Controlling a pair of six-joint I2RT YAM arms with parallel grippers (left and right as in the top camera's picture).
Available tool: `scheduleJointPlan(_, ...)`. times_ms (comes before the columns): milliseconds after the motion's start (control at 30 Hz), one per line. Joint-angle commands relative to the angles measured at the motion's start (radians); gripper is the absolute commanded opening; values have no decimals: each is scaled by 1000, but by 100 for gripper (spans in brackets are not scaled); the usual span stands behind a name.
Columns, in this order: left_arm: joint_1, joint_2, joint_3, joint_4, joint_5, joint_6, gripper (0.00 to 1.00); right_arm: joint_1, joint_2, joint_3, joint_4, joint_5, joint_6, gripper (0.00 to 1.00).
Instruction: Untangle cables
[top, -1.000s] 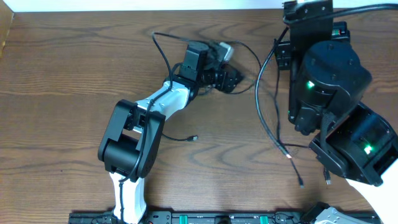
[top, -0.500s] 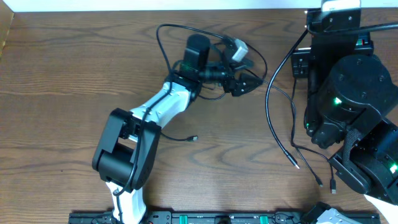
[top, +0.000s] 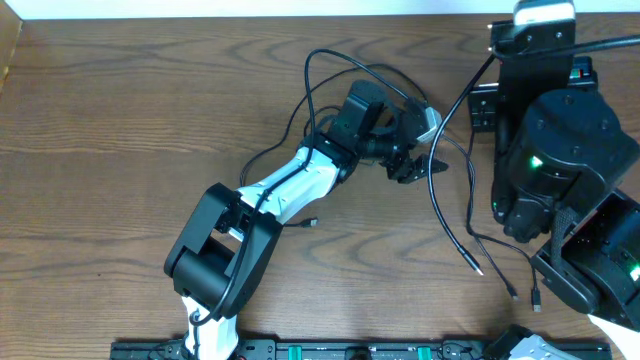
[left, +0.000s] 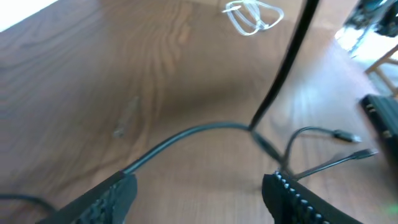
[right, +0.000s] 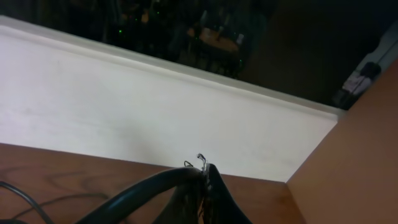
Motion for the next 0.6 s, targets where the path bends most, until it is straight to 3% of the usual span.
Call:
scheduleJointPlan(0, 7, -9, 3, -24, -150, 72, 74, 0, -30, 13, -8, -13, 48, 1)
scheduleJointPlan(133, 7, -9, 3, -66, -369, 50, 85, 0, -40, 13, -8, -30, 51, 1)
scheduleJointPlan(300, 7, -9, 3, -92, -486, 68, 94, 0, -43, 13, -8, -40, 64, 1)
scheduleJointPlan(567, 0, -9, 3, -82, -563, 317, 95, 0, -43, 13, -9, -40, 66, 1)
